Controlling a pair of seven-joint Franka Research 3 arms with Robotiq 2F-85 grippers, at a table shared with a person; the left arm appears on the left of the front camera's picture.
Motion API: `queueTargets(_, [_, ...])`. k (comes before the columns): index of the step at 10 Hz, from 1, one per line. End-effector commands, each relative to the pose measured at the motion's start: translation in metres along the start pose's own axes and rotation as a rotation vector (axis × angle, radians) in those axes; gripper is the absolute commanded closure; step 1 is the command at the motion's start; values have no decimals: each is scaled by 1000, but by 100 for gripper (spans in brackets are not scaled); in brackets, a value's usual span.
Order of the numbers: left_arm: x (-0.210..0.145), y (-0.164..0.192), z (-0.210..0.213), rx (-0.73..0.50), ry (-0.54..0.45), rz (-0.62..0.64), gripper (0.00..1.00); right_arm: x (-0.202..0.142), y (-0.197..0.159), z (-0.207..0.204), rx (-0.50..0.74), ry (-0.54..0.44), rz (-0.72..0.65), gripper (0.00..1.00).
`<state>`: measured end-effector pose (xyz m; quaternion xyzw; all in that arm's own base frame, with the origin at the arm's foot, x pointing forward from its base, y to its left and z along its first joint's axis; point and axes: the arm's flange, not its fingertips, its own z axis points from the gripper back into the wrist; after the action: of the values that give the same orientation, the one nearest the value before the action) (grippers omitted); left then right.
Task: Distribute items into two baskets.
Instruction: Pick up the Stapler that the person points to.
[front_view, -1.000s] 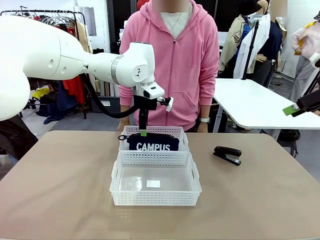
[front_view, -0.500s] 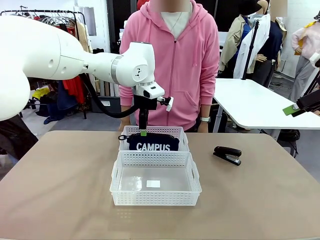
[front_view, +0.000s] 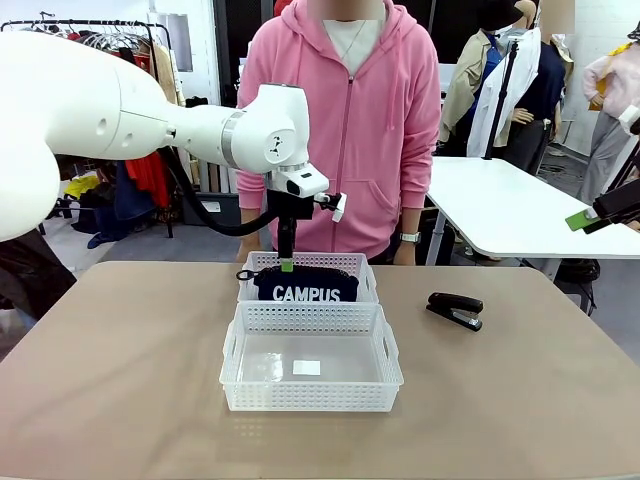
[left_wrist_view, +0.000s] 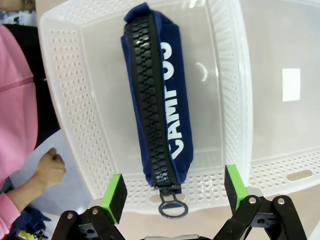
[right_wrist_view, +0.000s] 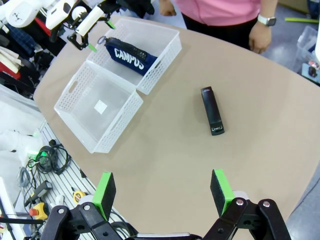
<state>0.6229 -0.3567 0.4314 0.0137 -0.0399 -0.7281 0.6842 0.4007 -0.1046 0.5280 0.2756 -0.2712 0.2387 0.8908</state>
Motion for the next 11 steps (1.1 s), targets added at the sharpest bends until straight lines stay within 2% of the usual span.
queueTargets(1, [-31, -3, 30, 36, -39, 144, 0, 1, 0, 0, 13, -15, 4, 0])
queueTargets(3, [-65, -3, 58, 49, -57, 234, 0, 1, 0, 0, 13, -15, 4, 0])
queueTargets(6, [-117, -5, 96, 60, -138, 328, 0, 1, 0, 0, 13, -15, 4, 0])
queueTargets(11, [-227, -56, 149, 146, -330, 494, 0, 1, 0, 0, 13, -15, 4, 0])
